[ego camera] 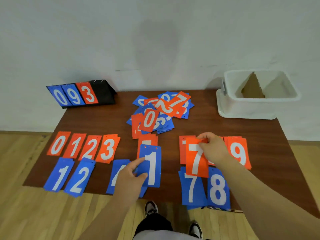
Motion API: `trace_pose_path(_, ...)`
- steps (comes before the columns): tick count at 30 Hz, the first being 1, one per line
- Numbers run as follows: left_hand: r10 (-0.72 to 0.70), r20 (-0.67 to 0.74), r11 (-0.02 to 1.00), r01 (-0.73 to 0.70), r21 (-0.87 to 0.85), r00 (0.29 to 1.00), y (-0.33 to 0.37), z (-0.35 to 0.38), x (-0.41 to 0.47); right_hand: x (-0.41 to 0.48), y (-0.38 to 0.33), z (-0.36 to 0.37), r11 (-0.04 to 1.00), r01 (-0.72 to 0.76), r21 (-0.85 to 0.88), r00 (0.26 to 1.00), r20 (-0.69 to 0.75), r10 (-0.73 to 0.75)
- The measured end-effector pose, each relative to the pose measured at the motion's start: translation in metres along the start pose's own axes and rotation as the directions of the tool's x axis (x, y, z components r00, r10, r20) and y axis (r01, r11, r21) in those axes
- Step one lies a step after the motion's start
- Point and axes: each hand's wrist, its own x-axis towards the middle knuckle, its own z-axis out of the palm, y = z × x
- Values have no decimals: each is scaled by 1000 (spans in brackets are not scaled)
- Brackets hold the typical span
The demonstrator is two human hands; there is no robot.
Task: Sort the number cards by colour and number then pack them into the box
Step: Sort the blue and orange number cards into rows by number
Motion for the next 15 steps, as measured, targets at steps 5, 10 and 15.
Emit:
trace_pose_path(5, -57, -71, 998, 56, -9, 996, -35, -49, 13, 52, -7, 46, 975, 29, -222, 996, 88, -9)
trace_pose_path(10, -79, -49, 994, 75, -74, 996, -73, -96, 34, 50, -5, 96, 877, -8, -481, 999, -49, -18)
trace_pose_path(15, -106, 1, 991, 106, -77, 994, -108, -170, 53, -24, -84, 228, 989, 31, -145, 990, 138, -11)
